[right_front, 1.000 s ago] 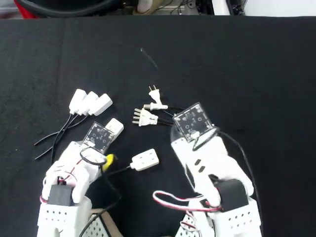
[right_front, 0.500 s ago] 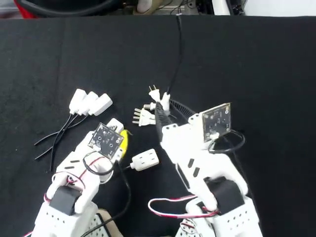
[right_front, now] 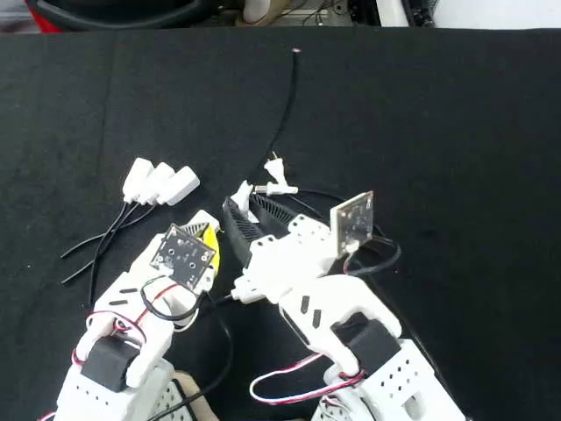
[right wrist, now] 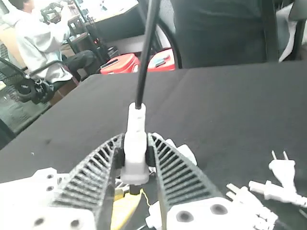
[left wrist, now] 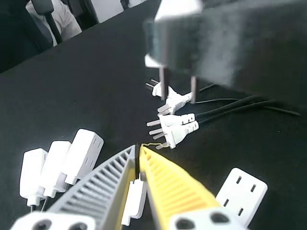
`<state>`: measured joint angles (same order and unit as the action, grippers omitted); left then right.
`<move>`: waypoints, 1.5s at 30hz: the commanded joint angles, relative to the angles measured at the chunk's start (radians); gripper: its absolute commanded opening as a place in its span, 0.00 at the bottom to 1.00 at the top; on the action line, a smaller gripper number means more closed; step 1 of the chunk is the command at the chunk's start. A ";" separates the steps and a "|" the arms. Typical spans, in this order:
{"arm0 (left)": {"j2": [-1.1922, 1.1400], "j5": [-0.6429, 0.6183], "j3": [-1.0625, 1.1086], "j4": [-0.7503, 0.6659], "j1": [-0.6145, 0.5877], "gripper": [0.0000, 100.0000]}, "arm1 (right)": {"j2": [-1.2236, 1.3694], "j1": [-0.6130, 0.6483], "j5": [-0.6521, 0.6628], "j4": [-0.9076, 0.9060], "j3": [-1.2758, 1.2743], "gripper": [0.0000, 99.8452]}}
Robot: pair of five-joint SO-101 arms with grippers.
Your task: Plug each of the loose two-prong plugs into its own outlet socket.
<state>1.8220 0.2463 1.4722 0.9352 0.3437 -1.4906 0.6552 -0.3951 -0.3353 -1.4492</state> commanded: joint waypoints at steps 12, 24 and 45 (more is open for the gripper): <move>0.003 -0.005 0.002 -0.002 0.013 0.03 | -0.054 0.149 -0.060 -0.126 -0.019 0.01; 0.003 -0.077 0.041 -0.133 -0.067 0.03 | -0.292 0.233 -0.060 -0.362 -0.019 0.01; 0.003 -0.100 0.041 -0.152 -0.120 0.03 | -0.110 0.219 0.051 -0.381 0.036 0.01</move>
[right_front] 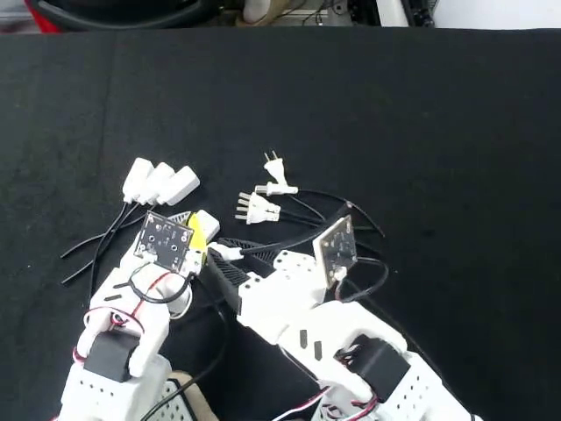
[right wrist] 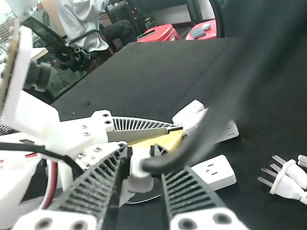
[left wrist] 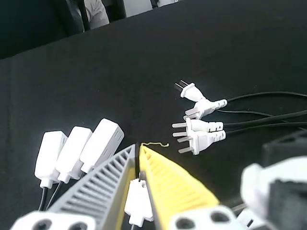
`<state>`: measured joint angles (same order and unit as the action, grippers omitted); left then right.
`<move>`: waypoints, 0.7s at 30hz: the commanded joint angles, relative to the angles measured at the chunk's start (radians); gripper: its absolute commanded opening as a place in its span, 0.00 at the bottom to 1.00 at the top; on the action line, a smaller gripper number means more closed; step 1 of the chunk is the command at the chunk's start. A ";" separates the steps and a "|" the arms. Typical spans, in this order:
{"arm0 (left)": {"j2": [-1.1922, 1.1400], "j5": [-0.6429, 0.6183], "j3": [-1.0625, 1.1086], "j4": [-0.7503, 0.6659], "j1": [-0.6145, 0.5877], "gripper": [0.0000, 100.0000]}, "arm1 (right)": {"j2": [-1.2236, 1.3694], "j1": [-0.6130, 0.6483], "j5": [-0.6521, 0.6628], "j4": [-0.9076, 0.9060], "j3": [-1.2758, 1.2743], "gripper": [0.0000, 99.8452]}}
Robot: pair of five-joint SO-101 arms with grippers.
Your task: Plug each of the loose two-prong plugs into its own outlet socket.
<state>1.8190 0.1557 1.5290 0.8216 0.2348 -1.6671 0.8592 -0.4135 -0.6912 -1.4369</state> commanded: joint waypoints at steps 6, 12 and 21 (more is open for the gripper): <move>0.005 -0.006 -0.007 -0.040 -0.143 0.03 | 0.168 -0.238 0.308 -0.101 0.051 0.01; 0.005 -0.006 -0.007 -0.037 -0.314 0.03 | 0.298 -0.262 0.390 -0.143 0.053 0.01; 0.003 0.233 0.058 0.127 -0.524 0.03 | 0.547 -0.272 0.385 -0.281 0.246 0.01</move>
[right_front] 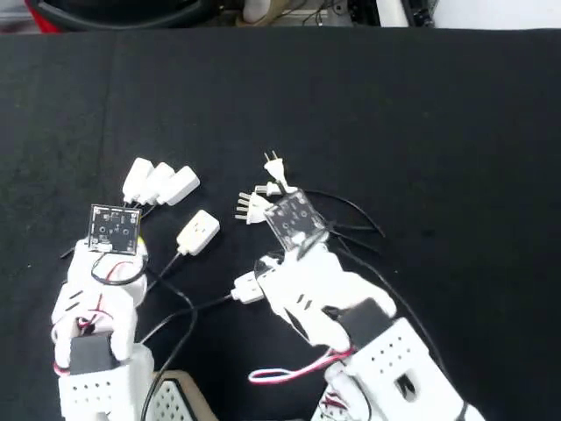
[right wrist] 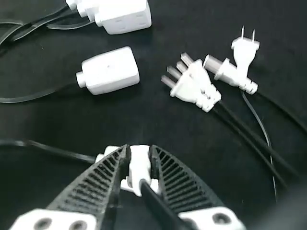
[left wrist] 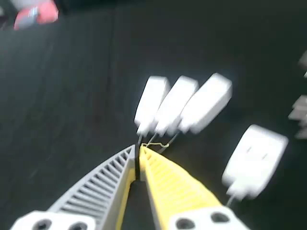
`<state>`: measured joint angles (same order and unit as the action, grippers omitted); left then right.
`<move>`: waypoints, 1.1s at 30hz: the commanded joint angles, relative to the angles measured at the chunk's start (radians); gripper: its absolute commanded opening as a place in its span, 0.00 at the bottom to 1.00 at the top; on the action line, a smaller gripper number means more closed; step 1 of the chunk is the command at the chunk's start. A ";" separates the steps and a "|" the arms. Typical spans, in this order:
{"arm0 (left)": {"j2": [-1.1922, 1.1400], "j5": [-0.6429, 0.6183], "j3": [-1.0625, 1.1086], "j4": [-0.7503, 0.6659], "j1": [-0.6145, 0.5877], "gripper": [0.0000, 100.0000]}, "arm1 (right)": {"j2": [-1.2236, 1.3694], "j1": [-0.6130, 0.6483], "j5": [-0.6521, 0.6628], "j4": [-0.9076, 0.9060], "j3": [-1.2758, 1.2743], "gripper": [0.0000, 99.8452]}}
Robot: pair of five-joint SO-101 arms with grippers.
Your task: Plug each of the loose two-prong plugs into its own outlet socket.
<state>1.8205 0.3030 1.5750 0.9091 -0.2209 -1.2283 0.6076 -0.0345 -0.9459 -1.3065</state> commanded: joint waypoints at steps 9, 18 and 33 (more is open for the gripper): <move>0.002 0.293 0.108 0.118 -0.067 0.03 | 0.526 -0.058 -0.012 -0.077 0.360 0.01; 0.002 0.310 0.124 0.110 -0.068 0.03 | 0.647 -0.077 -0.015 -0.069 0.386 0.01; 0.002 0.310 0.124 0.110 -0.068 0.03 | 0.648 -0.043 -0.173 -0.064 0.374 0.01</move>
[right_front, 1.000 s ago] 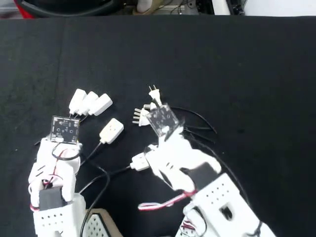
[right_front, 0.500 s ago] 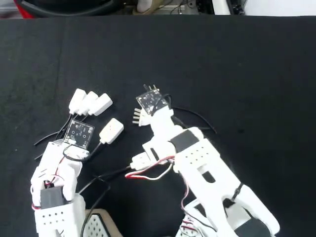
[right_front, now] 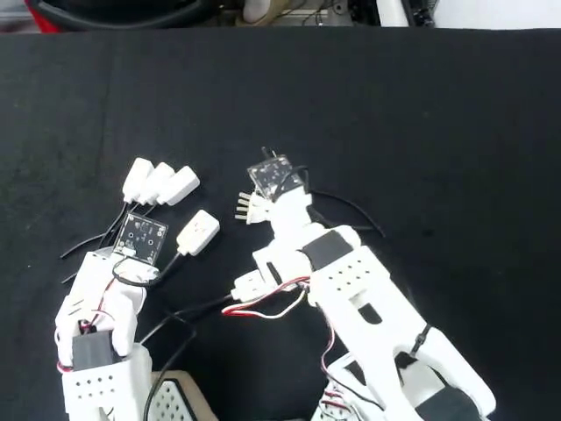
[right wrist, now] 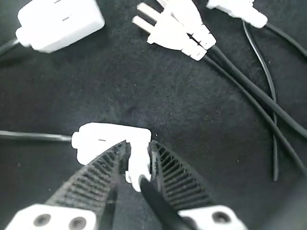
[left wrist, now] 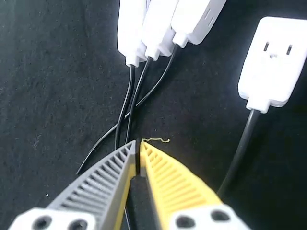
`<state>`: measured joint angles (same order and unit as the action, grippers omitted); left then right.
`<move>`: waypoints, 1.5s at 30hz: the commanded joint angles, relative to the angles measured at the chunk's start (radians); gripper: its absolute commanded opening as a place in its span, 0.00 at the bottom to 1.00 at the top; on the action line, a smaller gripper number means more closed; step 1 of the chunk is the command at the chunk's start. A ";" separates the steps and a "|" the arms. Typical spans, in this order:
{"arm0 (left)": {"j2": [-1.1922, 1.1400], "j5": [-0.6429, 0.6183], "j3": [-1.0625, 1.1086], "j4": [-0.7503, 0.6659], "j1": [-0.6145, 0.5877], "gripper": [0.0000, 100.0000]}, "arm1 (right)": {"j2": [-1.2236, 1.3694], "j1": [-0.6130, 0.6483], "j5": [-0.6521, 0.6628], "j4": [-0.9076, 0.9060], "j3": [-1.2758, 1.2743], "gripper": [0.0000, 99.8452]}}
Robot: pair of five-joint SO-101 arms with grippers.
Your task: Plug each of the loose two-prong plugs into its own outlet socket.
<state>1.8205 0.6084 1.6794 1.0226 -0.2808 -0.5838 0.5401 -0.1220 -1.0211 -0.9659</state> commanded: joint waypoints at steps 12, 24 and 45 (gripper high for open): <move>0.002 0.005 0.019 -0.003 -0.008 0.03 | 0.004 0.061 -0.138 0.029 -0.038 0.01; 0.002 0.005 0.019 -0.003 -0.008 0.03 | 0.002 0.046 -0.140 0.028 -0.058 0.01; 0.002 0.005 0.019 -0.003 -0.008 0.03 | 0.008 0.046 -0.245 0.126 -0.131 0.01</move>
<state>1.8205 0.6099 1.6809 1.0226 -0.2808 -0.5992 0.5539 -0.3429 -0.9152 -1.0779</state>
